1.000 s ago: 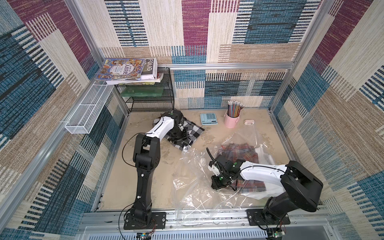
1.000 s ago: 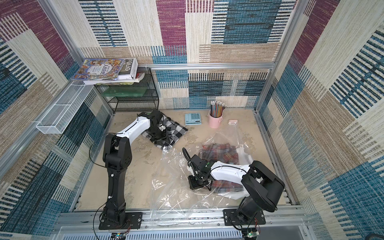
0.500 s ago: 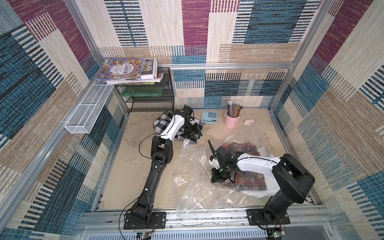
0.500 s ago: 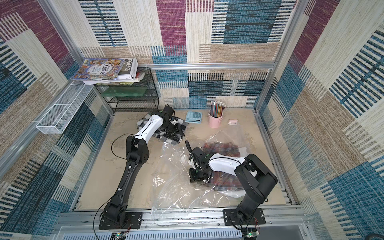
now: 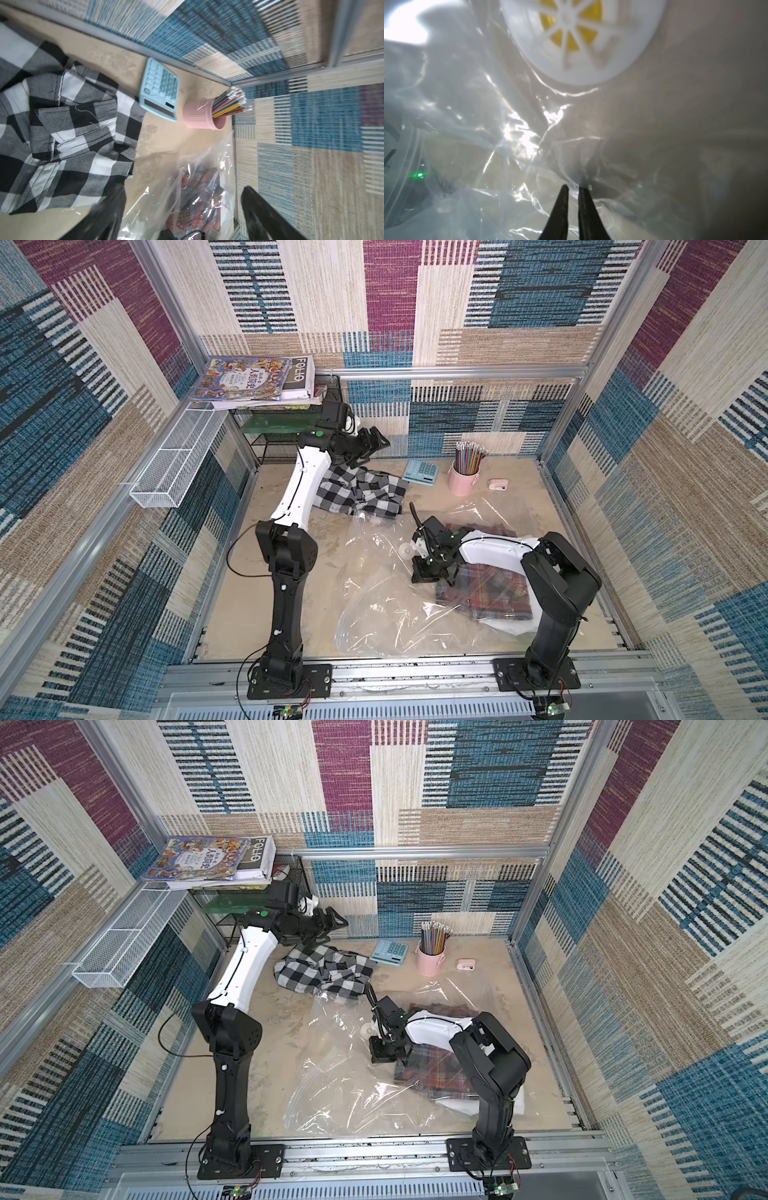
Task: Take the shirt out of the vacuum bag
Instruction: Adjust the vacuum bag at the center of the board, then open the vacuum bag at the center of the board.
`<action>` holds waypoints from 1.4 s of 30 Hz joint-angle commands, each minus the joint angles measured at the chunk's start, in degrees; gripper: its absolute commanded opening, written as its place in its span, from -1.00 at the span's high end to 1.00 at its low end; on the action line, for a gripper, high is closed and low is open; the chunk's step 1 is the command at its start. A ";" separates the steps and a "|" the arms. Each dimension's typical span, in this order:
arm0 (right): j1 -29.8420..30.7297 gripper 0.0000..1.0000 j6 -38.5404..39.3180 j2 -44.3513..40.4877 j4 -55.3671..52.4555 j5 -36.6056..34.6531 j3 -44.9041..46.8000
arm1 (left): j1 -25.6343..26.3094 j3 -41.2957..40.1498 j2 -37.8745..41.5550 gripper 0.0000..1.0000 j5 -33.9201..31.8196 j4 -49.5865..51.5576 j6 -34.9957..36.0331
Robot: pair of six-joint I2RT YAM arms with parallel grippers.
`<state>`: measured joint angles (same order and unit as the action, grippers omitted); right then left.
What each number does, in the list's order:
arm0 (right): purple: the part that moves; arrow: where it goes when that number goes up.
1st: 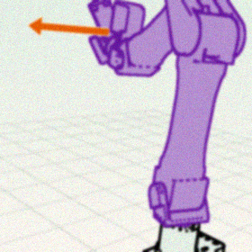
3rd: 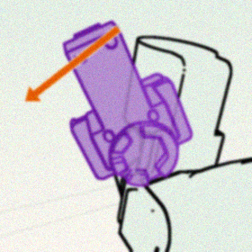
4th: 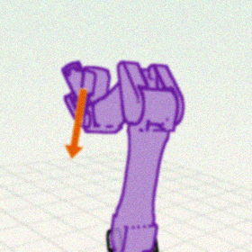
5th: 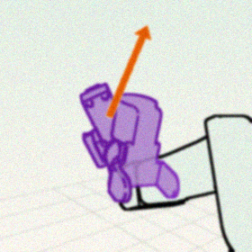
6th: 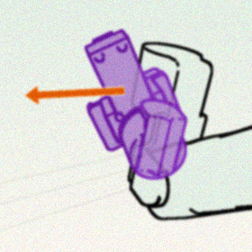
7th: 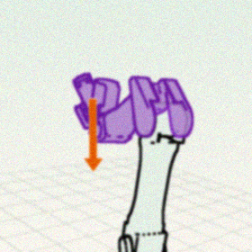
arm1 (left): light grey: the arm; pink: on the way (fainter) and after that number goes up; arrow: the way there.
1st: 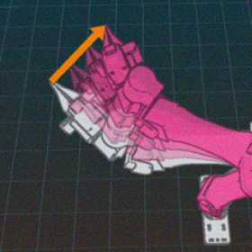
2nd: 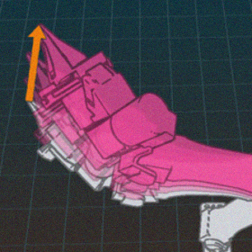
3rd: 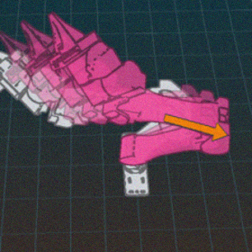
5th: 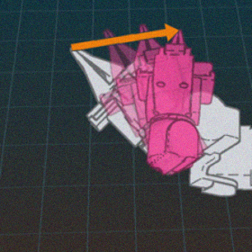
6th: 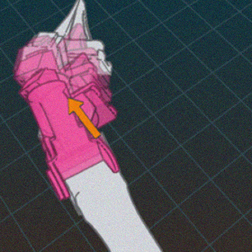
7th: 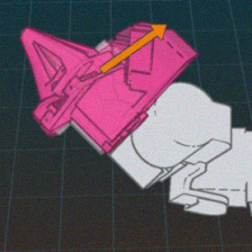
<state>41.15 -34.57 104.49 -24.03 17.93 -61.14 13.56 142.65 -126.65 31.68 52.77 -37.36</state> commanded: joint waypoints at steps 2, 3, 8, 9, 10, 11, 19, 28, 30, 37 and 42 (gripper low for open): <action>0.04 0.69 1.16 -0.17 -3.97 -6.07 0.96 | 0.24 -13.05 10.64 -0.77 -1.26 3.71 3.72; 0.06 0.68 1.41 -0.85 -3.93 -6.07 1.26 | -0.03 -18.86 14.76 -0.77 -2.61 3.78 4.57; -0.32 0.66 1.47 -2.35 -3.60 -5.95 0.53 | -3.04 -48.17 35.05 -0.71 -9.54 4.06 6.22; -0.53 0.67 1.67 -2.00 -3.57 -5.68 0.12 | -3.64 -53.08 39.45 -0.69 -12.80 4.74 6.61; -0.71 0.67 1.85 -1.56 -3.56 -5.43 -0.25 | -4.08 -57.46 43.15 -0.67 -14.96 4.81 6.72; -0.96 0.66 2.22 -0.99 -3.63 -4.99 -0.67 | -4.75 -62.02 46.94 -0.64 -16.37 4.62 6.61; -1.71 0.67 4.02 -0.50 -4.81 -4.66 -3.50 | -4.45 -81.39 51.22 -0.07 -3.09 -2.72 5.37; -2.75 0.64 4.87 -3.09 -5.47 -1.61 -5.44 | 0.80 -88.08 44.65 -0.07 7.29 -15.72 5.65; -2.79 0.62 4.48 -4.80 -5.71 -0.37 -6.77 | 1.52 -89.45 44.61 -0.07 9.04 -17.99 5.39; 4.83 -0.10 5.54 -10.35 -8.74 2.26 -14.10 | 1.81 -88.84 47.27 -0.13 10.60 -18.57 4.65; 10.22 -0.52 1.13 -15.56 -7.73 1.05 -13.86 | 1.91 -88.64 47.20 -0.15 11.26 -18.43 5.63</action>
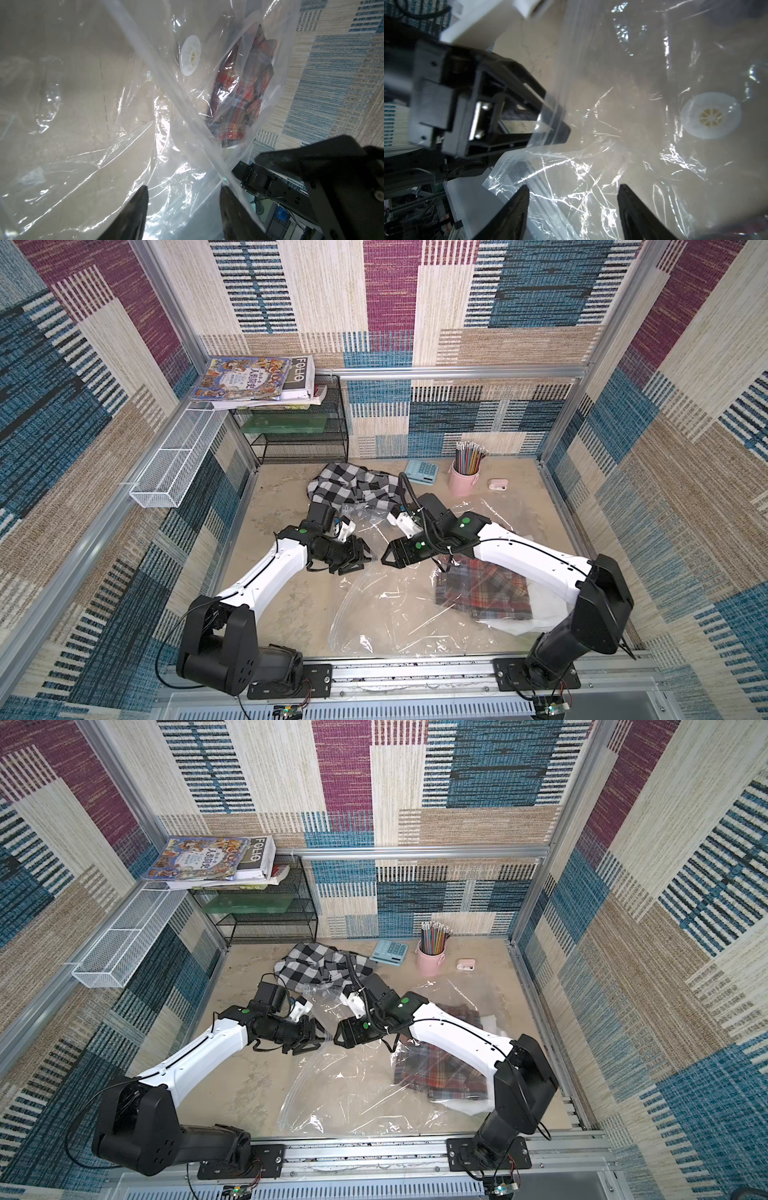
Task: Take the shirt out of the vacuum bag
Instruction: Open the vacuum bag at the center of the board.
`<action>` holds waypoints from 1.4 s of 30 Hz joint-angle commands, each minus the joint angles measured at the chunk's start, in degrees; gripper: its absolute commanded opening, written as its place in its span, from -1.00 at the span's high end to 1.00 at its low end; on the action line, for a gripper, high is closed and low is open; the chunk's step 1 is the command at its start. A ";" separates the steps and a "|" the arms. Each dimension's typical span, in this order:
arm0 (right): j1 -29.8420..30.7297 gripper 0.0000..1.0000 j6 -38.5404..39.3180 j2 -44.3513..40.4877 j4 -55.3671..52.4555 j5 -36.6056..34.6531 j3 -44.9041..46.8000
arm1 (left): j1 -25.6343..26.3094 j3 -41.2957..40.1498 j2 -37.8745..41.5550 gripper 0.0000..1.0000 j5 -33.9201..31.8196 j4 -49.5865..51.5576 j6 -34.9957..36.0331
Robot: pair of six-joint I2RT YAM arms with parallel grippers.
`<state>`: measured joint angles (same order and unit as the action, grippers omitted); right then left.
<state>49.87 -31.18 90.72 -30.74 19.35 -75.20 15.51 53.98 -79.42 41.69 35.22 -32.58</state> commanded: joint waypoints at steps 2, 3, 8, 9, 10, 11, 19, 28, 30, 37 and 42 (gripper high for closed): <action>3.27 -0.62 -3.93 -3.37 -0.93 -1.95 0.35 | 0.05 -0.68 -0.42 -0.15 1.92 -2.20 0.40; 3.81 -0.64 -4.74 -3.54 -1.31 -2.65 0.18 | 0.08 -0.94 -0.56 -0.15 2.41 -2.97 0.04; 6.60 -0.68 -10.03 -1.75 -5.57 -8.39 -2.89 | 1.34 -0.25 -1.07 -0.16 4.61 -5.87 -1.52; 6.82 -0.69 -11.04 -1.40 -6.34 -9.34 -3.59 | 1.80 0.28 -1.24 -0.16 4.55 -5.85 -1.50; 6.76 -0.70 -12.29 -0.87 -7.77 -10.27 -4.42 | 2.55 0.89 -1.47 -0.17 4.62 -5.88 -1.48; 6.44 -0.70 -13.42 -0.44 -9.12 -11.06 -5.08 | 3.37 1.38 -1.69 -0.16 4.70 -5.96 -1.41; 5.27 -0.68 -13.40 -1.77 -8.27 -9.07 -4.92 | 9.46 -0.20 -3.02 -0.16 3.72 -10.75 -3.97; 7.60 -0.65 -14.57 -0.82 -9.72 -10.32 -3.34 | 12.78 1.31 -6.55 -0.15 2.93 -14.61 -6.75; 7.78 -0.64 -14.84 -0.22 -10.94 -11.44 -3.24 | 13.31 1.40 -7.17 -0.14 3.17 -15.54 -7.42; 7.11 -0.62 -17.23 -0.26 -13.90 -19.60 -2.31 | 15.00 1.31 -8.60 -0.04 3.42 -16.51 -8.95; 6.81 -0.58 -18.01 0.30 -12.69 -22.95 -2.21 | 15.30 1.05 -8.24 0.06 3.84 -16.71 -10.10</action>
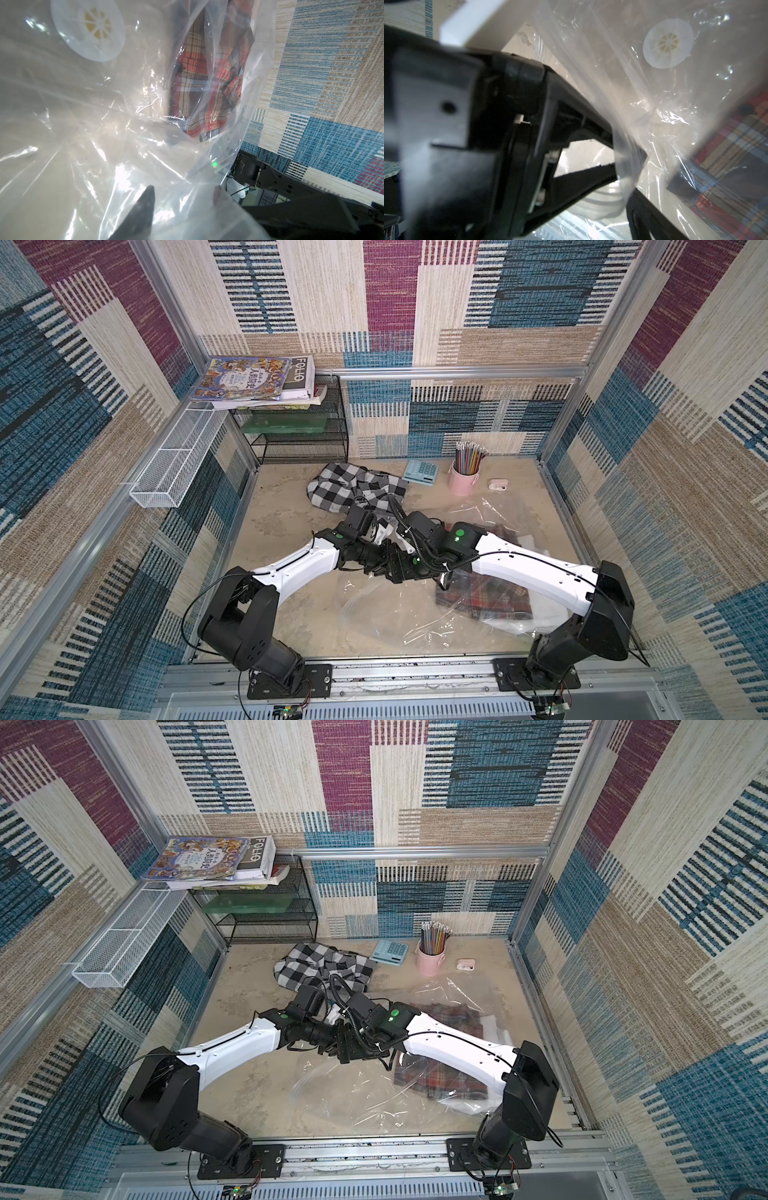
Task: Take the shirt out of the vacuum bag
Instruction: Open the vacuum bag at the center of the board.
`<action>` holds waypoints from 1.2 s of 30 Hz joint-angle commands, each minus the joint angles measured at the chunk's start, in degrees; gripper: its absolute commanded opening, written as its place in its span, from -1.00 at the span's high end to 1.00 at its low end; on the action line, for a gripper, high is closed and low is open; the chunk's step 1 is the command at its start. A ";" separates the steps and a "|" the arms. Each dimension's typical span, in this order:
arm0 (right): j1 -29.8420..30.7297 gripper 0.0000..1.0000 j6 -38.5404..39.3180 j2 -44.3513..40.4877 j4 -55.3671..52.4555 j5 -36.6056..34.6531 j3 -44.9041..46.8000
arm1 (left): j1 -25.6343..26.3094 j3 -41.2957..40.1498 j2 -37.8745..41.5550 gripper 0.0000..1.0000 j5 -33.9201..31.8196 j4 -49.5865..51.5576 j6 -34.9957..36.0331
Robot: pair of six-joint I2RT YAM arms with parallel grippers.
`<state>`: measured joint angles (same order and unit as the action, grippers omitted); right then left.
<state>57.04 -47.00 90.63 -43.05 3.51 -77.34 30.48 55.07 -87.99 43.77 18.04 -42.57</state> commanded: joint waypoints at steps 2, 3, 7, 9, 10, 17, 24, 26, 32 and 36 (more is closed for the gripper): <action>-0.52 -0.55 -2.04 1.13 -0.73 -7.76 -0.50 | 0.36 0.01 0.45 0.12 1.80 0.83 -0.06; -0.61 -0.52 -2.11 1.38 -0.97 -8.33 -0.72 | 0.37 0.04 0.46 0.12 1.80 1.36 0.02; -0.48 -0.46 -2.73 -0.80 0.50 -10.29 -0.38 | 0.34 -0.19 0.16 0.29 1.55 2.40 0.36; -0.77 -0.43 -3.25 -2.66 1.89 -10.69 0.74 | 0.36 -0.40 -0.32 0.45 1.91 2.37 0.38; -1.02 -0.40 -3.43 -3.78 2.87 -10.58 1.66 | 0.37 -0.56 -0.46 0.53 1.90 2.47 0.42; -5.12 -0.30 -3.03 -5.43 7.21 -5.02 6.51 | 0.34 -1.80 -0.26 0.62 2.10 1.82 0.20; -5.62 -0.28 -0.74 -2.84 7.34 -2.57 3.40 | 0.37 -1.85 -0.34 0.64 2.23 1.34 0.05; -5.55 -0.28 -0.51 -2.60 7.39 -1.35 2.96 | 0.36 -1.83 -0.43 0.65 2.26 1.25 0.04; -4.84 -0.22 -0.15 -1.86 3.62 -1.13 2.97 | 0.32 -1.56 -0.97 0.66 2.29 0.90 0.09; -4.17 -0.15 0.30 -0.71 1.51 -2.08 2.73 | 0.32 -1.37 -1.31 0.67 2.51 1.20 0.38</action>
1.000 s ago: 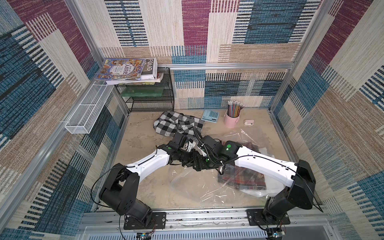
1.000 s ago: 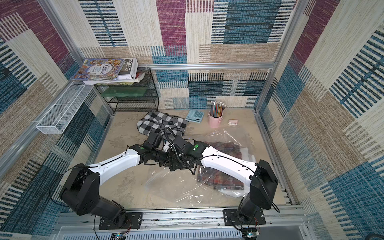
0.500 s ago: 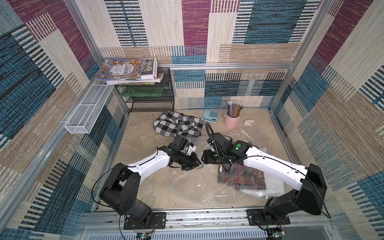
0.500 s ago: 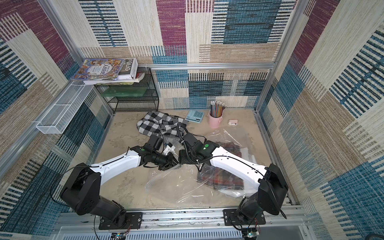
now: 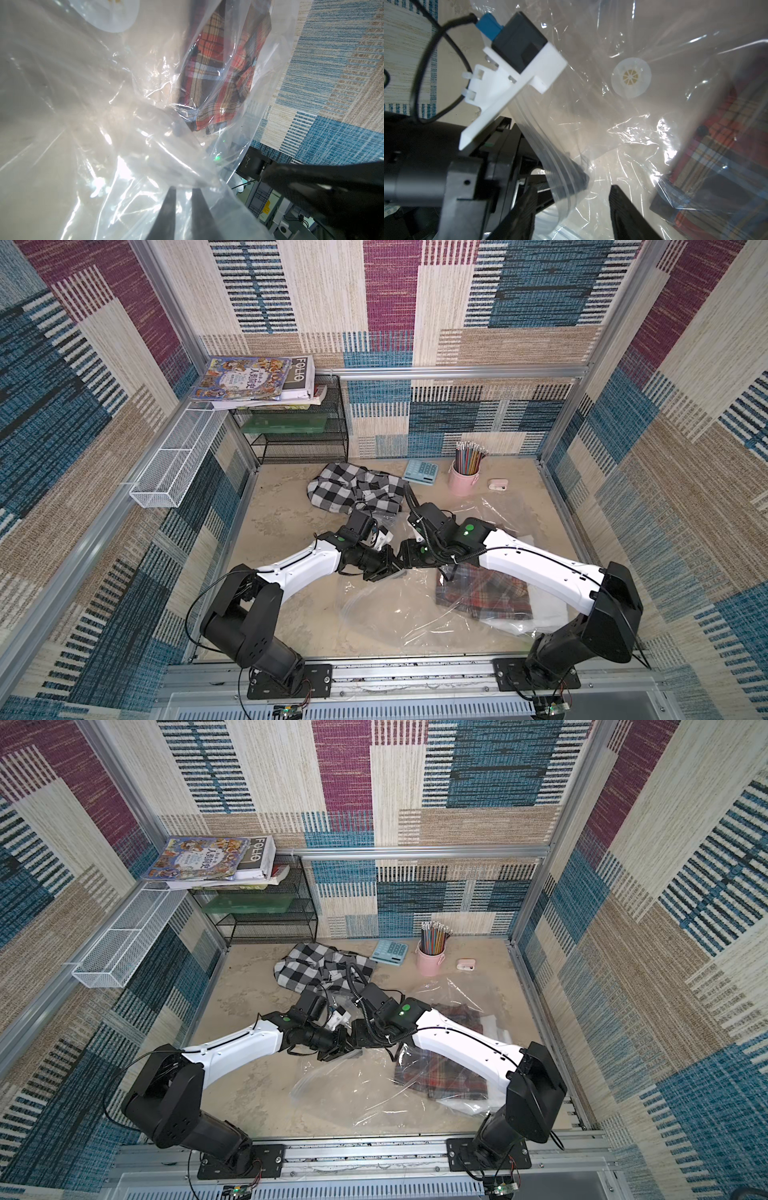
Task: Take the shirt out of the vacuum bag
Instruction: Open the vacuum bag at the center of the board.
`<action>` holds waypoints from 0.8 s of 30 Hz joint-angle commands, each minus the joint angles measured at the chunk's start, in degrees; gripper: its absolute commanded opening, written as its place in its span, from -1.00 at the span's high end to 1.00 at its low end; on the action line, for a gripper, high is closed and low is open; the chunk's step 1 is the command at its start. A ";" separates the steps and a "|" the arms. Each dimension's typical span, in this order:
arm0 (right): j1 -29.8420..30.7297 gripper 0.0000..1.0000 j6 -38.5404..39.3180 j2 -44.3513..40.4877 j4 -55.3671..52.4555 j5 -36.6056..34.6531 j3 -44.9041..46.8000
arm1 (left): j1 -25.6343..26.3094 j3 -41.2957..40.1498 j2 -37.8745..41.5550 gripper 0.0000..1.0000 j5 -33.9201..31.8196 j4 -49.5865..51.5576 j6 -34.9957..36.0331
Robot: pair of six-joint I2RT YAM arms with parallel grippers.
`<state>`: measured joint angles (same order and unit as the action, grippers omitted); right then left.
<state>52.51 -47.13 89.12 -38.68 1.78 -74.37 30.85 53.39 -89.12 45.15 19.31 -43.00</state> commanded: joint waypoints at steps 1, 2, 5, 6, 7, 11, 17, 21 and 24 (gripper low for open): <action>0.48 -0.13 0.55 1.13 -3.51 -0.90 -0.26 | -0.01 0.32 -0.18 0.68 1.04 -0.04 0.82; 0.57 -0.13 0.50 1.50 -4.01 -1.39 -0.23 | -0.05 0.24 -0.18 0.68 1.09 0.00 0.89; 0.90 -0.09 0.79 1.95 -3.69 -1.92 -0.20 | -0.05 0.01 0.13 0.68 0.97 -0.15 0.81; 0.92 -0.06 1.03 2.38 -3.93 -2.27 -0.60 | -0.02 -0.01 0.18 0.68 0.99 -0.08 0.89; 0.90 -0.04 1.29 2.85 -4.20 -2.56 -1.17 | -0.07 0.07 0.26 0.68 0.87 0.03 0.88; 1.35 0.11 2.30 5.53 -5.34 -3.45 -4.42 | 0.00 0.46 0.53 0.68 0.73 1.27 1.67; 2.06 0.53 3.14 8.25 -6.41 -3.77 -7.48 | -0.09 0.62 1.30 0.68 -0.12 3.16 2.73; 1.99 0.90 3.01 7.69 -6.49 -4.37 -7.80 | -0.58 0.32 2.64 0.68 -1.40 5.28 3.70; 1.81 1.00 2.77 6.79 -6.68 -5.19 -8.94 | -2.23 -0.97 5.20 0.66 -2.99 6.72 3.88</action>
<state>54.59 -44.01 96.71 -44.49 -0.01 -82.43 29.61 53.19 -85.56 42.65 22.55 -40.42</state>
